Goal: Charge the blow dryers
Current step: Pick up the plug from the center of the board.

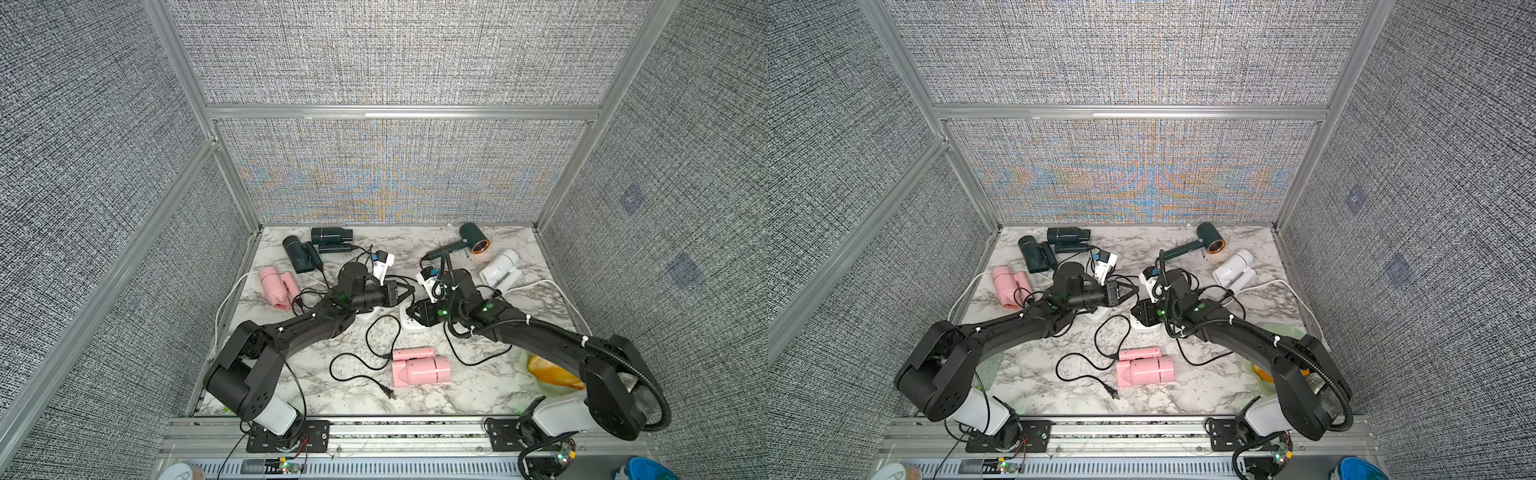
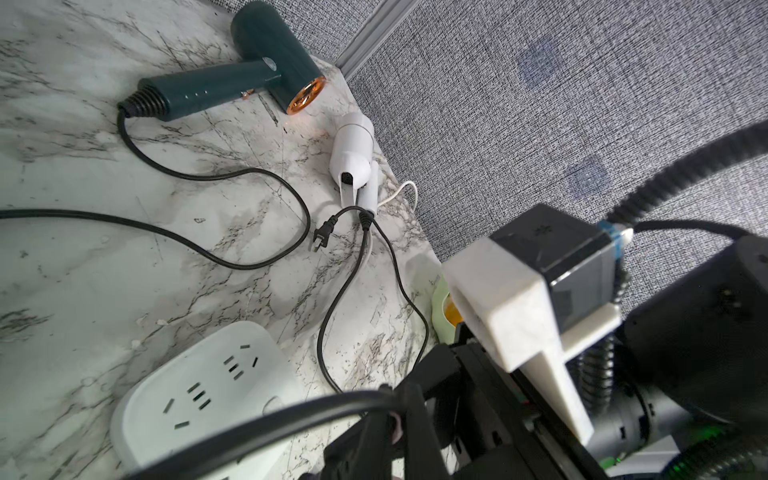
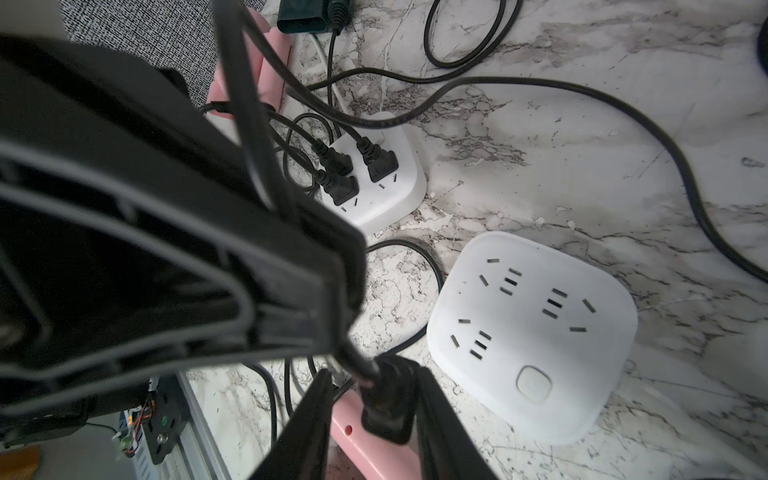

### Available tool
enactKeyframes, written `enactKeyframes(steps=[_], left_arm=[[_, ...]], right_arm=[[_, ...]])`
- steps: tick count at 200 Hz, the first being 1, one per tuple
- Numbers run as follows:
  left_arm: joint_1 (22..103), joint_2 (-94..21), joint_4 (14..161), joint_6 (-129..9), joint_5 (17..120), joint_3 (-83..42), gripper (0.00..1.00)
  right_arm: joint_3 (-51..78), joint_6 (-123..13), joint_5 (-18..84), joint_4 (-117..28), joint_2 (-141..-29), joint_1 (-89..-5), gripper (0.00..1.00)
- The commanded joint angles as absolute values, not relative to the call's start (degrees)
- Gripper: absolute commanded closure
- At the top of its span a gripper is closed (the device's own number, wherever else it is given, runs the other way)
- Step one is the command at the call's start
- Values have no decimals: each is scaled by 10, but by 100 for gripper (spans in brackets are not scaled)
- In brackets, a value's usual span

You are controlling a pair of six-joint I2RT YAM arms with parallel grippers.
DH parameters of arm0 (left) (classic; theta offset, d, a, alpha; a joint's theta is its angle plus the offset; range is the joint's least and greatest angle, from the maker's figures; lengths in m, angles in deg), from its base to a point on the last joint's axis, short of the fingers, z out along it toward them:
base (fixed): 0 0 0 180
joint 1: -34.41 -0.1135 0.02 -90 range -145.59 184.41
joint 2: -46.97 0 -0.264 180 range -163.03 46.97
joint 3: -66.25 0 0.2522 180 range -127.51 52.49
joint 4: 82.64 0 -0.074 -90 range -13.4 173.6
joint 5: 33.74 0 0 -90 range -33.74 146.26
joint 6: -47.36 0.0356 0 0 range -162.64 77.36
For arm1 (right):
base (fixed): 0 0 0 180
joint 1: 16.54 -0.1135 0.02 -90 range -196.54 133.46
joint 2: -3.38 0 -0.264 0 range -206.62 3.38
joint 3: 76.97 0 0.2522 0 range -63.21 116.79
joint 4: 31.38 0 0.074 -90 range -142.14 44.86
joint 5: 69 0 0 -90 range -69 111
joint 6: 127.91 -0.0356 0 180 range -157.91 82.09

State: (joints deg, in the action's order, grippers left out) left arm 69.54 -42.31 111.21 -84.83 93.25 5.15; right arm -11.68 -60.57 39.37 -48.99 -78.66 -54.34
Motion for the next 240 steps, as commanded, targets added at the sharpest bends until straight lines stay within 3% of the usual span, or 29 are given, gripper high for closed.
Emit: enactKeyframes(steps=[1,108,149,203,240], left_arm=[[702,-418,1072,-810,905,44,94],[715,-415,1054,-800,885,35,94],[716,-414,1051,-799,883,35,94],[717,-409,1041,-790,871,33,94],[717,-409,1037,-798,867,31,94]], right_arm=[[-107,-612,399,-506,-780,-539,60],[-69,-637,390,-541,-818,-538,62],[-66,-640,380,-543,-833,-539,71],[-67,-644,385,-544,-842,-538,75],[-73,-646,372,-538,-837,-539,87]])
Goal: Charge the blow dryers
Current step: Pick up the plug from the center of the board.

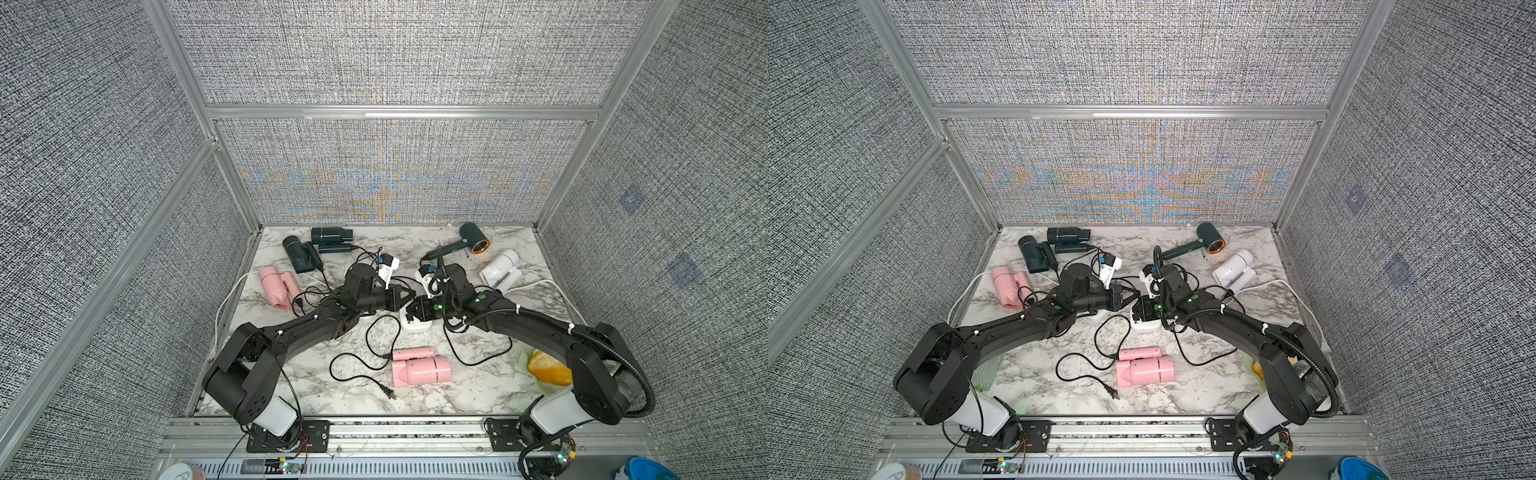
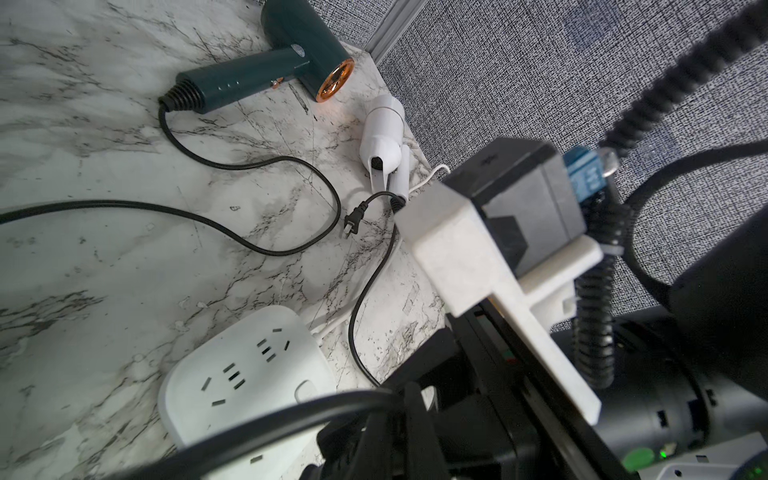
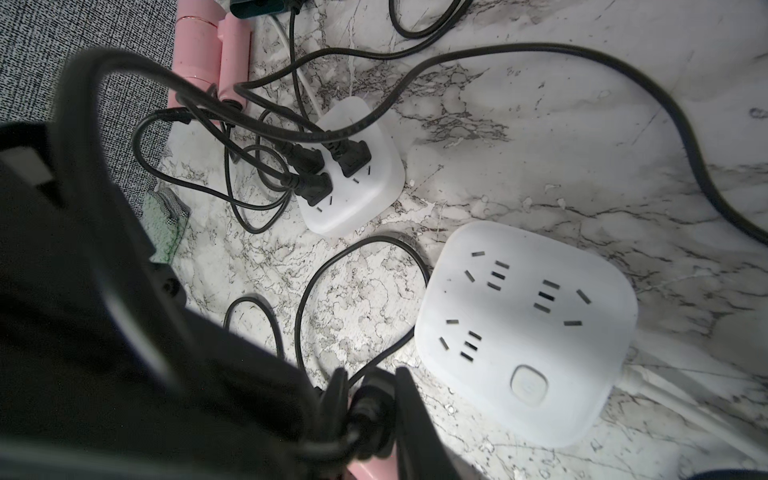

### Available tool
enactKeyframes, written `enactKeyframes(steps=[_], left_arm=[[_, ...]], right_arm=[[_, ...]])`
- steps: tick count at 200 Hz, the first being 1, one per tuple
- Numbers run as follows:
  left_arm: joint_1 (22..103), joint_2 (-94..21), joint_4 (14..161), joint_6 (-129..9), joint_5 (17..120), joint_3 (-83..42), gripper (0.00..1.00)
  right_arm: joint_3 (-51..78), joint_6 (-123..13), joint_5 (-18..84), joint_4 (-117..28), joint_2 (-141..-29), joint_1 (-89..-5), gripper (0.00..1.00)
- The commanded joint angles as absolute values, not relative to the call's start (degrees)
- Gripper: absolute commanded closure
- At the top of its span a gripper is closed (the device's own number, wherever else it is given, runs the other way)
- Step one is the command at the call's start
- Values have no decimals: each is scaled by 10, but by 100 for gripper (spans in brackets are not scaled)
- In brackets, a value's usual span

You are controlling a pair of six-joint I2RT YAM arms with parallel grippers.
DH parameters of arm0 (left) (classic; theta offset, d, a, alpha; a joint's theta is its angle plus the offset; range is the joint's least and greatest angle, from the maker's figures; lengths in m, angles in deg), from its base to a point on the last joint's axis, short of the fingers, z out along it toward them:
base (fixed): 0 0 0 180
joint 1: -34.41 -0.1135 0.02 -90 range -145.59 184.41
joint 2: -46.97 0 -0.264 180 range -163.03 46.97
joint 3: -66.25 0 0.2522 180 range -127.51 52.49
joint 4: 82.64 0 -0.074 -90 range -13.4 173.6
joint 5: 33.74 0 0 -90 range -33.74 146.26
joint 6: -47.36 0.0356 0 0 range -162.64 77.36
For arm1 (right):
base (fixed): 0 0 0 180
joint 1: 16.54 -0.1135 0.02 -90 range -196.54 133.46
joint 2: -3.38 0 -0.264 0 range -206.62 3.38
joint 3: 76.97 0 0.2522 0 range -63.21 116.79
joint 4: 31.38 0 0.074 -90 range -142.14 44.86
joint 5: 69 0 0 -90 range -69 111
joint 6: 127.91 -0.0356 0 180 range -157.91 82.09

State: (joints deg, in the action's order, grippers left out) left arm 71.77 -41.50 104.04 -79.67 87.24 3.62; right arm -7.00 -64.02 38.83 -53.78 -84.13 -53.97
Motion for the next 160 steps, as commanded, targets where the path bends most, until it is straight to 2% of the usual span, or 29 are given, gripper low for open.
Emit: enactKeyframes(steps=[1,19,51,89,98,126,142,160], left_arm=[[717,-409,1037,-798,867,31,94],[716,-404,1041,-809,868,26,91],[714,-401,1012,-804,870,16,66],[698,-375,998,-800,873,49,53],[693,-366,997,-799,874,56,46],[683,-342,965,-774,877,60,17],[677,-329,945,-755,878,63,8],[671,-314,934,-737,889,69,3]], right_arm=[[-73,-646,372,-537,-837,-540,87],[-78,-646,365,-530,-830,-539,89],[-84,-646,336,-523,-812,-538,91],[-78,-645,313,-515,-807,-536,91],[-76,-647,310,-512,-809,-535,91],[-61,-646,296,-508,-823,-532,92],[-51,-645,294,-507,-832,-527,92],[-41,-644,290,-503,-841,-522,92]])
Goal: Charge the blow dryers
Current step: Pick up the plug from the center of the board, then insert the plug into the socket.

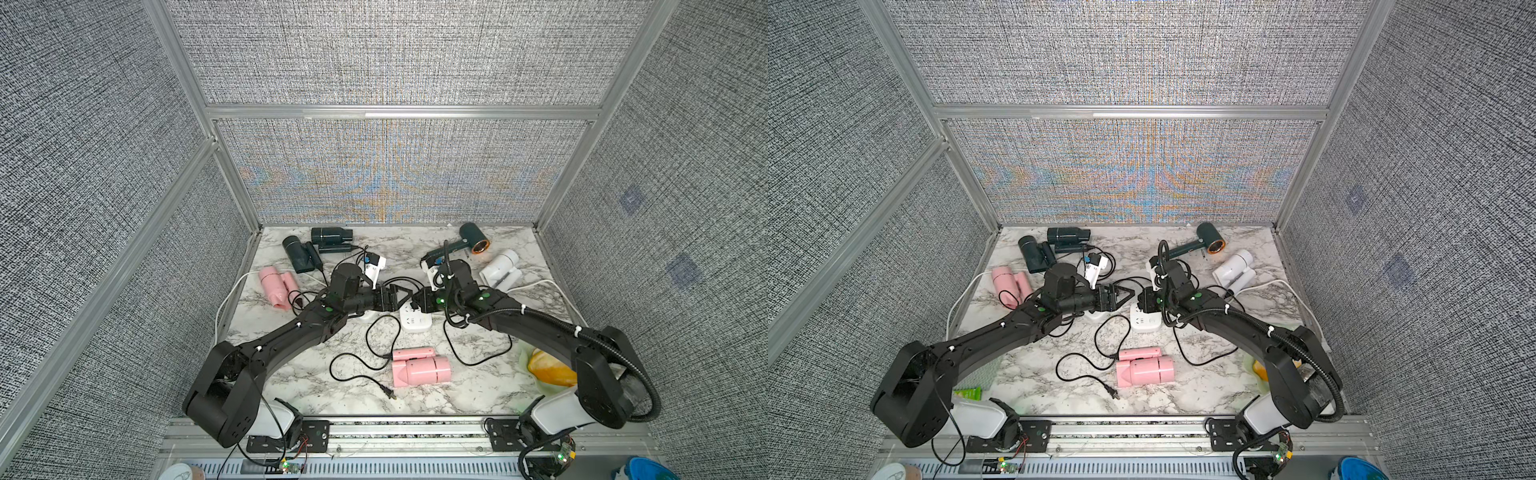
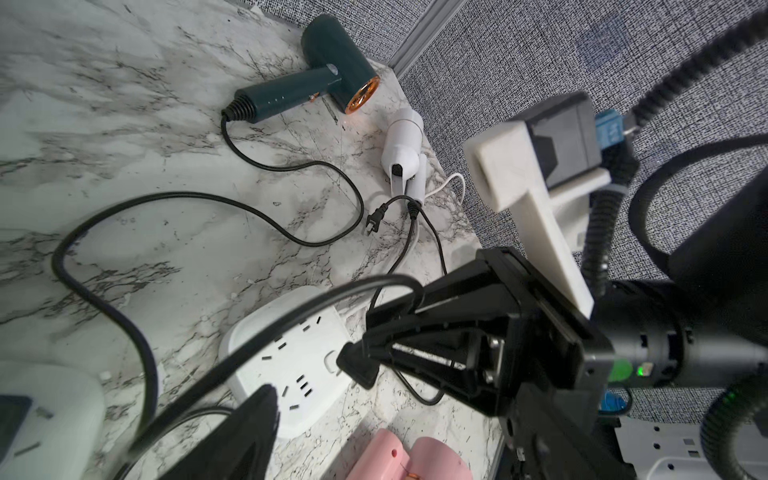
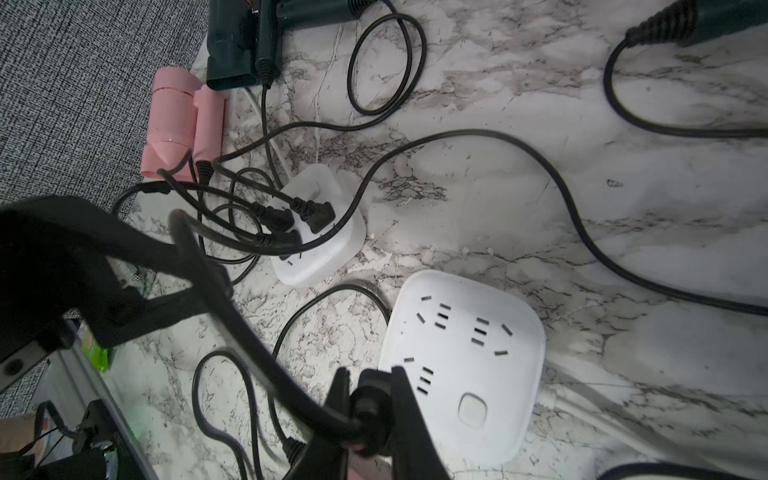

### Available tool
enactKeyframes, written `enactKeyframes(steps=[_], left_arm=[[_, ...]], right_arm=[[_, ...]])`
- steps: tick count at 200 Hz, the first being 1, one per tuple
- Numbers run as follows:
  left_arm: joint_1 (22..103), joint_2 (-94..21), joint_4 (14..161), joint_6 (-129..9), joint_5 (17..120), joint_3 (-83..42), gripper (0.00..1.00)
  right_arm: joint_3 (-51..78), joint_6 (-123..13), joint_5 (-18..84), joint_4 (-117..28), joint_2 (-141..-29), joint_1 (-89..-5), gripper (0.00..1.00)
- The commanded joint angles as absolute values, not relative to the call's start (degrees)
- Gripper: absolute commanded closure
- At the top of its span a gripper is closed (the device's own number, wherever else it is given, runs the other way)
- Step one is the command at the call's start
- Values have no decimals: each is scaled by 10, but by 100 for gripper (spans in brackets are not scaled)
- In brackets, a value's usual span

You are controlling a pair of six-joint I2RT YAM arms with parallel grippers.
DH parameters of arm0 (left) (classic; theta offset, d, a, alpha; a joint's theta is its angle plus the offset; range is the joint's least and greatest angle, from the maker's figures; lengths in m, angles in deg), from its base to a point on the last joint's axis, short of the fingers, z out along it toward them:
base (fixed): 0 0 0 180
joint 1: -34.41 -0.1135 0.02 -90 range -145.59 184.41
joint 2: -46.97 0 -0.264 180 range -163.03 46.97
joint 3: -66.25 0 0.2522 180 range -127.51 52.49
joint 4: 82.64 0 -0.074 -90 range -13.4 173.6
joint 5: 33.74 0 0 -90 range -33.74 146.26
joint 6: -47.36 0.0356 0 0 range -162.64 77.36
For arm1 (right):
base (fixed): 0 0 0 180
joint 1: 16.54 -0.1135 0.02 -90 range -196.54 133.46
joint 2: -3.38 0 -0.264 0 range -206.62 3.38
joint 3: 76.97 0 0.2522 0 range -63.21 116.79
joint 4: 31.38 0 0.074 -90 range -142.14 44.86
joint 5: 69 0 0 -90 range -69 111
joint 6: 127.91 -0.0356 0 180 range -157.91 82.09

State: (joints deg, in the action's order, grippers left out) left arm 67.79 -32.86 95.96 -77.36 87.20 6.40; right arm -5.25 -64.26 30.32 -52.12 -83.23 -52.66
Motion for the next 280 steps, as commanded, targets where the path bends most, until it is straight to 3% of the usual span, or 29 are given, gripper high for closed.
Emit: enactKeyframes(steps=[1,280], left_arm=[[671,-313,933,-736,889,70,3],[632,-282,993,-756,892,160,1]], right_arm=[[-40,-644,291,-503,-841,-521,92],[-133,-631,209,-303,-897,-551,93]])
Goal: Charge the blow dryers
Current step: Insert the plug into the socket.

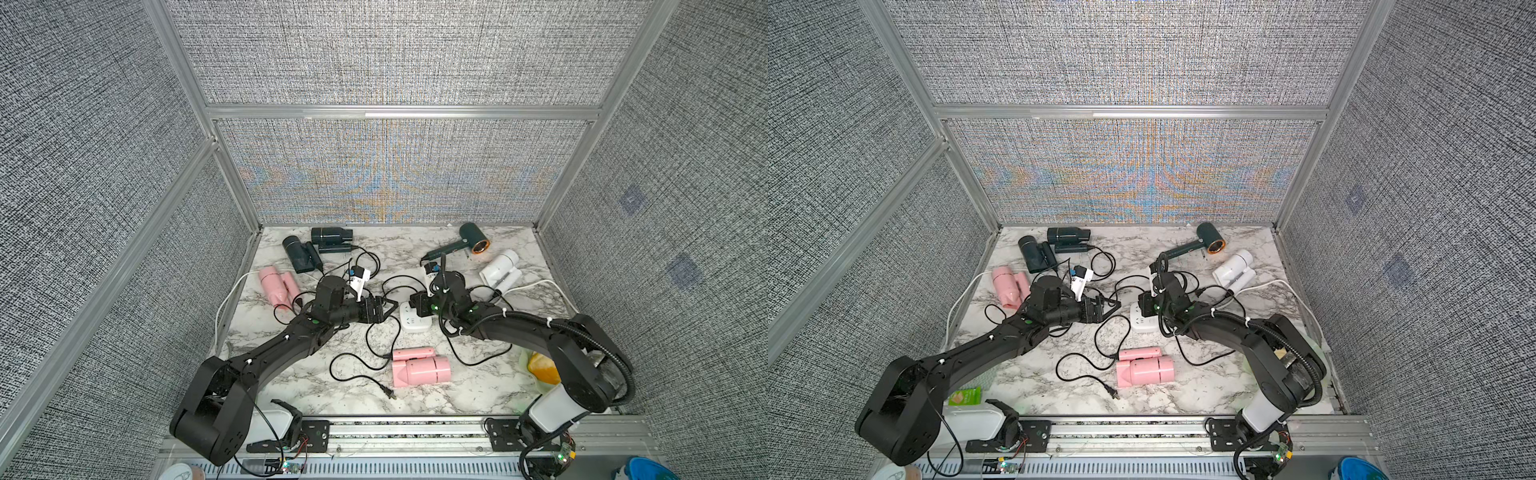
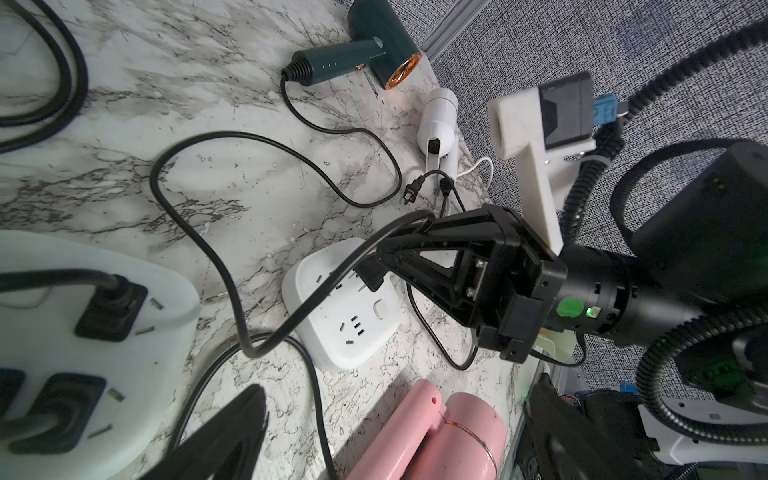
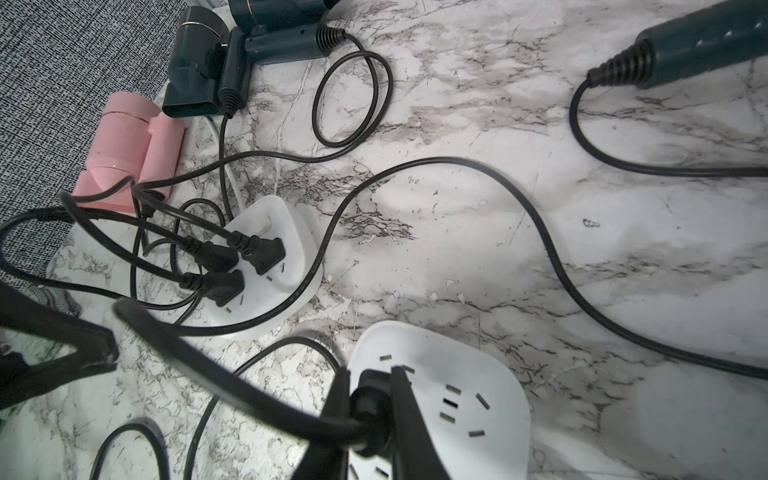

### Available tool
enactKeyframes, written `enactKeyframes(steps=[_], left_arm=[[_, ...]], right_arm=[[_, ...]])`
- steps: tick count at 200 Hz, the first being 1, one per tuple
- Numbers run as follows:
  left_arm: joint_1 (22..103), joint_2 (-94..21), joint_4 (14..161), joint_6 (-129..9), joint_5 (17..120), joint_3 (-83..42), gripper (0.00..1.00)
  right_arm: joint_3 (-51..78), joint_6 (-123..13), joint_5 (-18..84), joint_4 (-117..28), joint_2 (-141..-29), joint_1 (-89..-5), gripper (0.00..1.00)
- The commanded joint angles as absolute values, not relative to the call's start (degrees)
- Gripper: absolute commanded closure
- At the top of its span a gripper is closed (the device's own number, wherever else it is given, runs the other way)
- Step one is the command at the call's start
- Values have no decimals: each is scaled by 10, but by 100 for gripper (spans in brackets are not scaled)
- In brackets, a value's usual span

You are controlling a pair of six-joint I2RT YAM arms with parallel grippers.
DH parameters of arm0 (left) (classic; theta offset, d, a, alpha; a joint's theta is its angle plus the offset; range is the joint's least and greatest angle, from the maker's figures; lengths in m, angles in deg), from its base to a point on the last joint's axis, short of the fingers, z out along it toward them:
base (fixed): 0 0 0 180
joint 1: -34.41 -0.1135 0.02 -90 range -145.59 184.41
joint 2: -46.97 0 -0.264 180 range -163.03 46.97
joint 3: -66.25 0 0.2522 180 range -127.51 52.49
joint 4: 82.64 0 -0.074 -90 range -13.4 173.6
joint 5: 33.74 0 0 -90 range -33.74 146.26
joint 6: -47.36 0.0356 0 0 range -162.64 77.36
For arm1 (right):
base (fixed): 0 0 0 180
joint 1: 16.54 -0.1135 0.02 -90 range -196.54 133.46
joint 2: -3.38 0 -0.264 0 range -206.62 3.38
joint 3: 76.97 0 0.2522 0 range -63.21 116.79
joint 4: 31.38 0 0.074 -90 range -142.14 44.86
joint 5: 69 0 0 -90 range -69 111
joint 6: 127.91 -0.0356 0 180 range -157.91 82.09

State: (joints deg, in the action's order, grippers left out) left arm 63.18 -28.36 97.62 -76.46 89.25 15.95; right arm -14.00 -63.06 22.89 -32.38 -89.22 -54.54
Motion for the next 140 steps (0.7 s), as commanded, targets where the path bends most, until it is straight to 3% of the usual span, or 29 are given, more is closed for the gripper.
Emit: enactKeyframes(steps=[1,61,140], left_arm=[[632,-282,994,-756,892,161,1],[631,-282,1008,-761,898,168,2],[631,-285,1013,-762,900,169,1]], right_arm=[[-133,-632,208,-303,-897,-551,93],[-134,-668,141,-302,-920,-563,95],[-136,-674,136,-295,-938,-567,95]])
